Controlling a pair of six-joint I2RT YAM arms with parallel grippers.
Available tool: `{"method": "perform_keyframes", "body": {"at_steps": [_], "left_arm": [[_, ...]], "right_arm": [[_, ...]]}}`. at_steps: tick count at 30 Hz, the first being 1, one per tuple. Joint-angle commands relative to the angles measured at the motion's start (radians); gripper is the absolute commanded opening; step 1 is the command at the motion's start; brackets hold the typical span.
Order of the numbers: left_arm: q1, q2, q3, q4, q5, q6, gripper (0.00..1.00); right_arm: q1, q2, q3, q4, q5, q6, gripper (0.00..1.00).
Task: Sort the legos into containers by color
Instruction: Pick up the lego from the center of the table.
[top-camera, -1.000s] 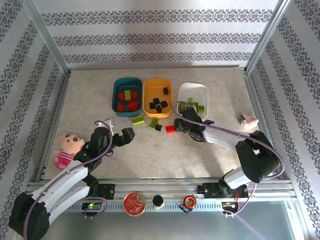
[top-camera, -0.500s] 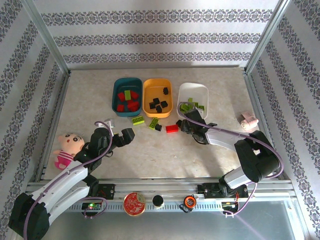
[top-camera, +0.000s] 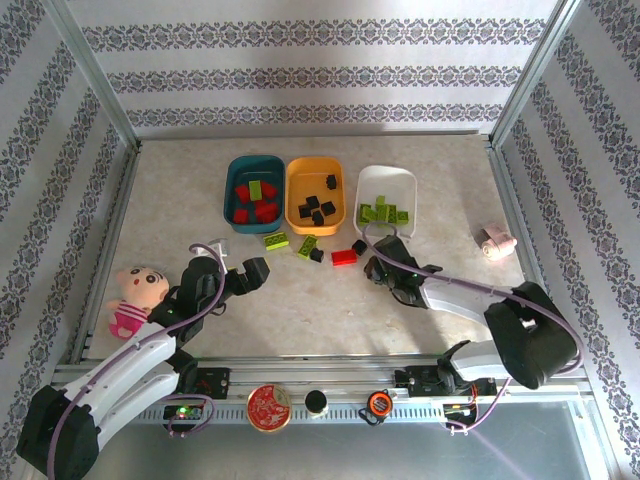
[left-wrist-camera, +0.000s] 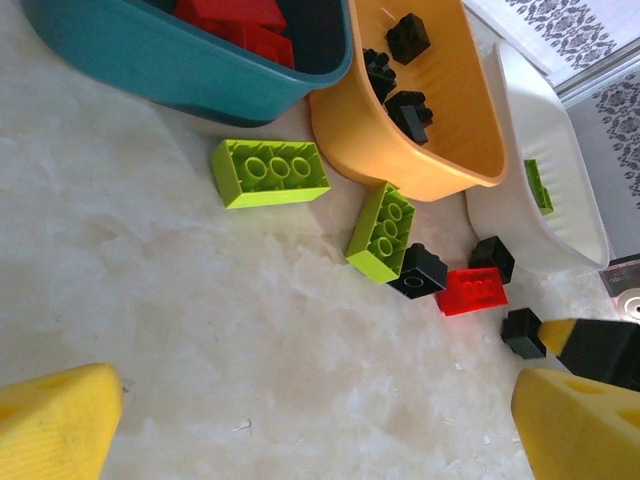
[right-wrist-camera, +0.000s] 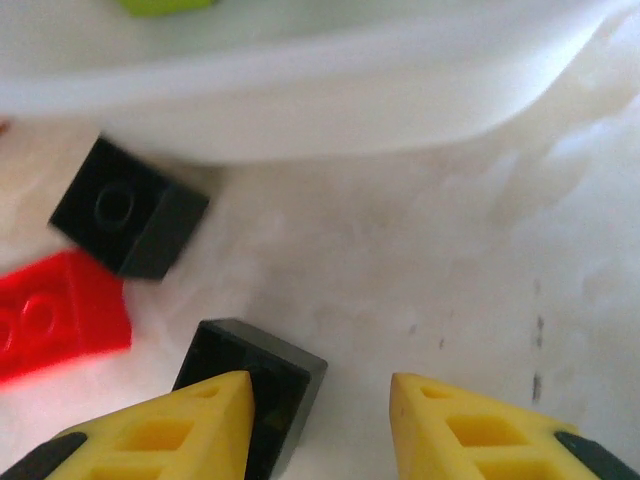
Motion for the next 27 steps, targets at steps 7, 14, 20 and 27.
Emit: {"method": "perform_keyframes", "body": {"at_steps": [7,14,20,27], "left_arm": [[-0.008,-0.001,0.003,0.055,-0.003,-0.006,1.00],[-0.008,-0.005,0.004,0.041,-0.006,-0.004,1.00],[-0.008,-0.017,0.000,0.034,-0.011,-0.006,1.00],[-0.007,-0.016,0.011,0.026,-0.007,0.003,1.00]], "right_arm": [[0.135,-0.174,0.000,-0.175,0.130,-0.002,0.72],[0.129,0.027,0.121,-0.170,0.043,-0.080,0.77],[0.131,0.118,0.131,-0.155,0.067,-0.048,0.69],[0.133,0.160,0.134,-0.125,0.047,-0.078,0.42]]}}
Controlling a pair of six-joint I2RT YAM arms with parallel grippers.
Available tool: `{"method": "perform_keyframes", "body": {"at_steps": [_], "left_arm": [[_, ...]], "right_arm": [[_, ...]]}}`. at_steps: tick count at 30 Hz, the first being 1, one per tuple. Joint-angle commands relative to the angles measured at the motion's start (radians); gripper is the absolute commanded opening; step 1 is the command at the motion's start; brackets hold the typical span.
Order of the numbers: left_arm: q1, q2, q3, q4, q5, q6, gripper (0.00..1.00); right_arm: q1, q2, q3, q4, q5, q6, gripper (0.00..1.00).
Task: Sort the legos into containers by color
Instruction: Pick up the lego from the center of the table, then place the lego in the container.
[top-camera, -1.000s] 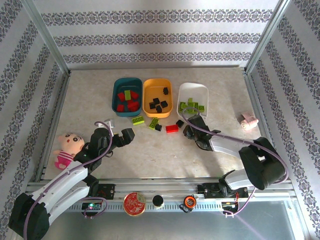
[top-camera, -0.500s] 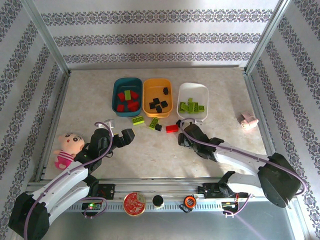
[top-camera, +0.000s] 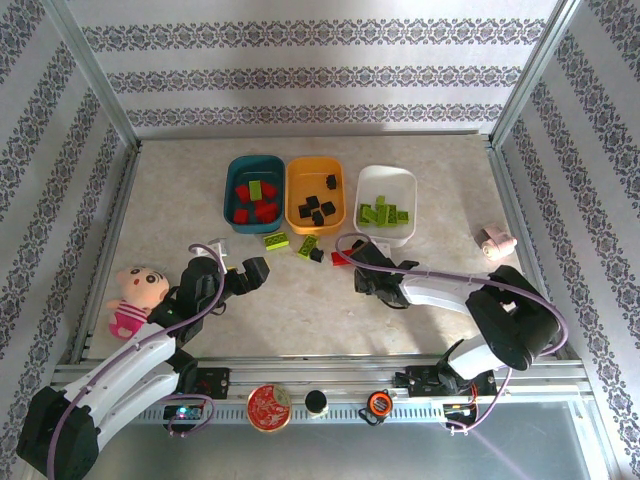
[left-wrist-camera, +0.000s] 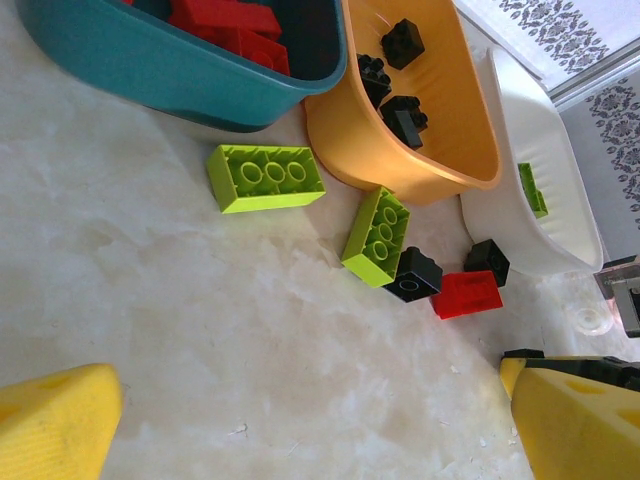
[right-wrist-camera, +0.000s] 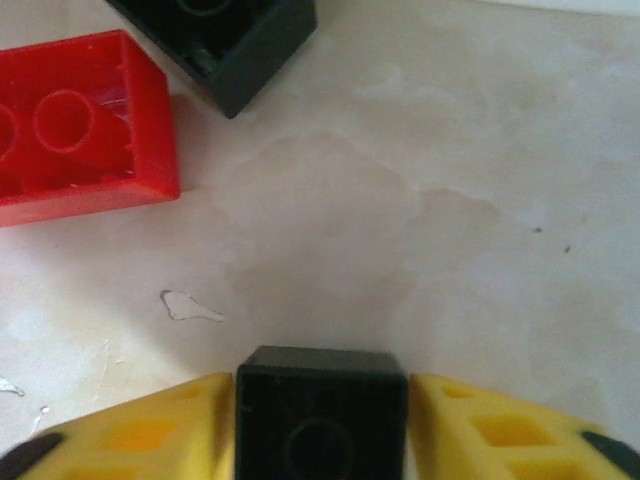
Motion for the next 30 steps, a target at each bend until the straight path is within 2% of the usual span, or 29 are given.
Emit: {"method": "perform_keyframes", "body": {"at_steps": [1,6,10,15,25,28,30], "left_arm": [[-0.008,-0.010,0.015,0.016,-0.005,0.006,1.00],[-0.008,-0.016,0.027,0.002,0.002,0.021,1.00],[-0.007,-0.017,0.033,-0.003,0.001,0.023,1.00],[-0.007,-0.015,0.031,-0.014,0.007,0.012,1.00],[-0.009,-0.015,0.018,-0.013,0.022,-0.001,1.00],[-0.007,-0.007,0.026,-0.030,0.020,0.009,1.00],[-0.009,0.000,0.030,-0.033,0.019,0.013,1.00]], "right_arm": [[0.007,0.001,0.008,0.038,-0.032,-0.022,0.39],[0.007,-0.091,0.048,0.068,-0.125,-0.121,0.32],[-0.001,-0.081,0.176,0.048,-0.174,-0.198,0.31],[-0.034,0.057,0.362,0.065,-0.193,-0.243,0.30],[-0.118,0.459,0.781,0.015,-0.218,-0.273,0.33],[-0.125,0.524,0.858,-0.007,-0.217,-0.269,0.38],[-0.126,0.545,0.889,-0.017,-0.216,-0.269,0.47]]}}
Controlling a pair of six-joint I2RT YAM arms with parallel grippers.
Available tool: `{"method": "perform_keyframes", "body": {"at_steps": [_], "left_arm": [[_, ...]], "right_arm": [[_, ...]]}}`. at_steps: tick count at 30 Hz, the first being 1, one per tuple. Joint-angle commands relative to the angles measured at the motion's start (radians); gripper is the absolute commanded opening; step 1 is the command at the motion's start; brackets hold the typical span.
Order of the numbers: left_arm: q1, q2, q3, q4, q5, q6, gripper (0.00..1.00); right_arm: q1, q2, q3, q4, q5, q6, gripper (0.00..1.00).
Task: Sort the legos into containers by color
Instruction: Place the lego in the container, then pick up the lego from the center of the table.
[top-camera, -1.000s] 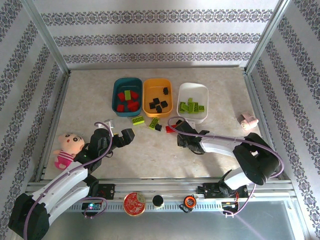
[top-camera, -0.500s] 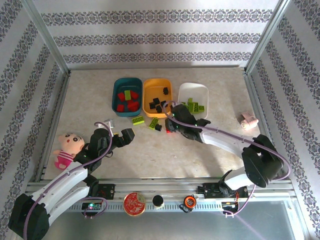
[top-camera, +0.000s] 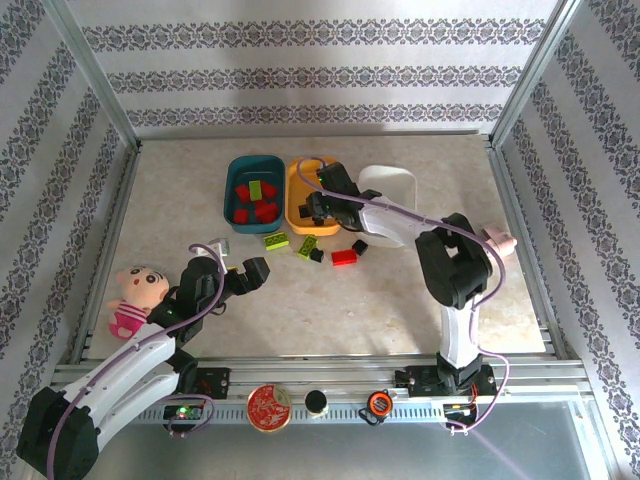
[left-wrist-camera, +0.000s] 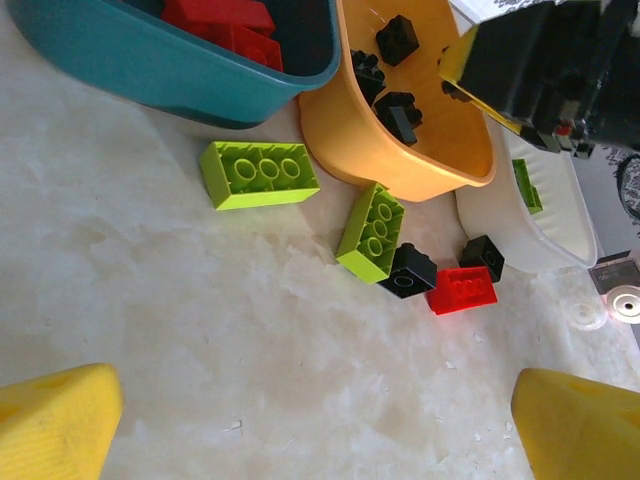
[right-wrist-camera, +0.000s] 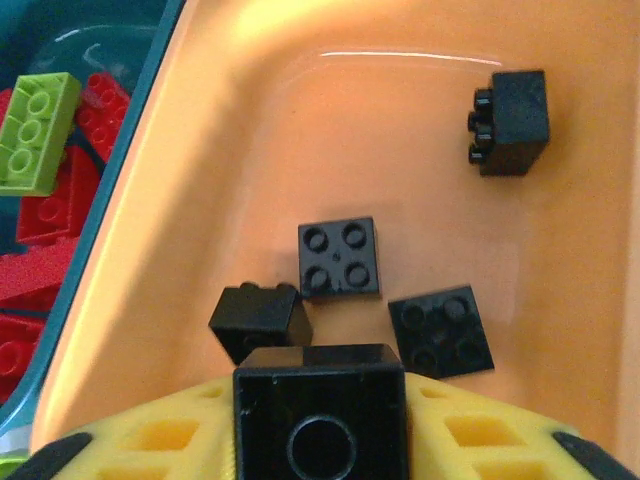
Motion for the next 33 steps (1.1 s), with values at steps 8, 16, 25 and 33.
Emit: {"method": "perform_keyframes", "body": {"at_steps": [8,16,25,33], "left_arm": [[-0.008,0.019,0.046,-0.037,0.013,0.023,1.00],[-0.008,0.018,0.049,-0.040,0.021,0.021,0.99],[-0.007,0.015,0.056,-0.052,0.023,0.018,1.00],[-0.008,0.014,0.046,-0.041,0.023,0.006,1.00]], "right_arm": [[0.022,-0.119,-0.038,-0.029,0.010,-0.022,0.69],[0.077,-0.312,-0.305,0.000,-0.208,-0.149,0.68],[0.101,-0.221,-0.281,-0.164,-0.247,-0.352,0.65],[0.121,-0.135,-0.240,-0.178,-0.143,-0.396,0.65]]}}
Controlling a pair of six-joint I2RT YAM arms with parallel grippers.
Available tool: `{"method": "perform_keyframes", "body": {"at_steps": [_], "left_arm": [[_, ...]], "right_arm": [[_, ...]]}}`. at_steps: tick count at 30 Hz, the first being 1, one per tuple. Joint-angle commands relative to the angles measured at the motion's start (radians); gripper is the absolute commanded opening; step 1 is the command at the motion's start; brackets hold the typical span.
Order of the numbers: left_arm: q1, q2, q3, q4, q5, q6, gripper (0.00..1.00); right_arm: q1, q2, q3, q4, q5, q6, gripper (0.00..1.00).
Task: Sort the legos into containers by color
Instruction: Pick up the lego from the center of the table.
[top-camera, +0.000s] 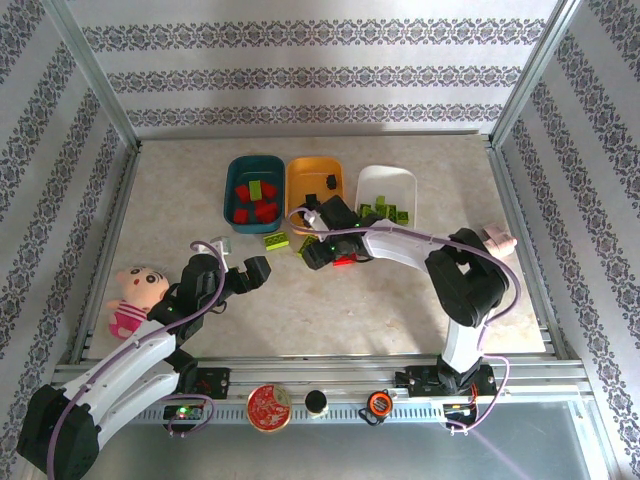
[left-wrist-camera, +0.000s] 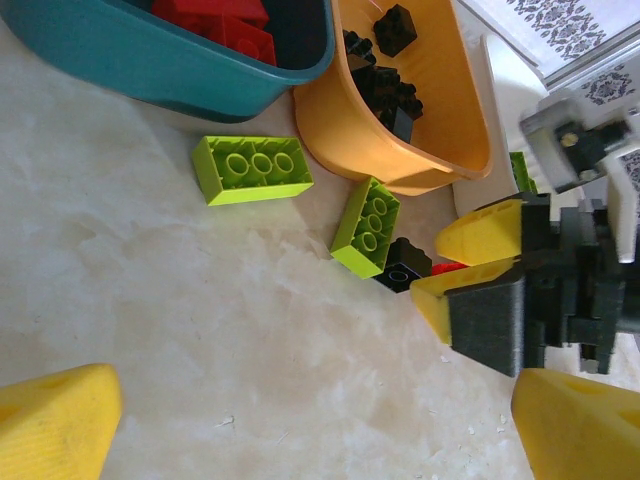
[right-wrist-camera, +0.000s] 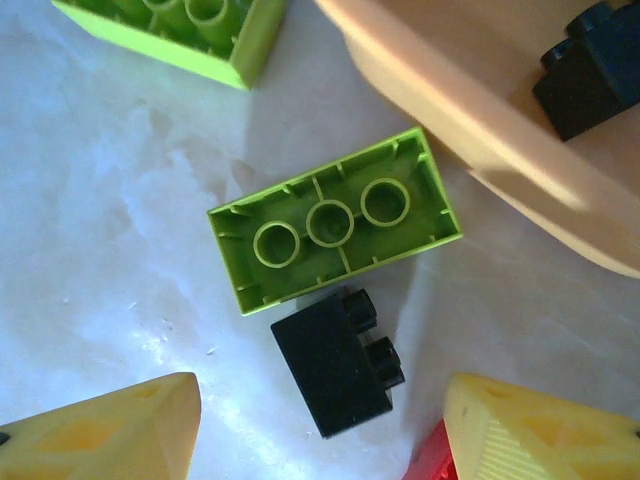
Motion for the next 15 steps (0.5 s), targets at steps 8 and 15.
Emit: {"method": "perform_keyframes", "body": {"at_steps": [8,15], "left_arm": [[-0.008,-0.005,0.015,-0.019,0.002,0.009,1.00],[-0.007,-0.003,0.020,-0.016,0.006,0.014,1.00]], "right_arm": [[0.044,0.089,0.074,-0.046,0.079,-0.065,0.52],[0.045,0.047,0.030,-0.028,0.054,-0.049,0.28]]}}
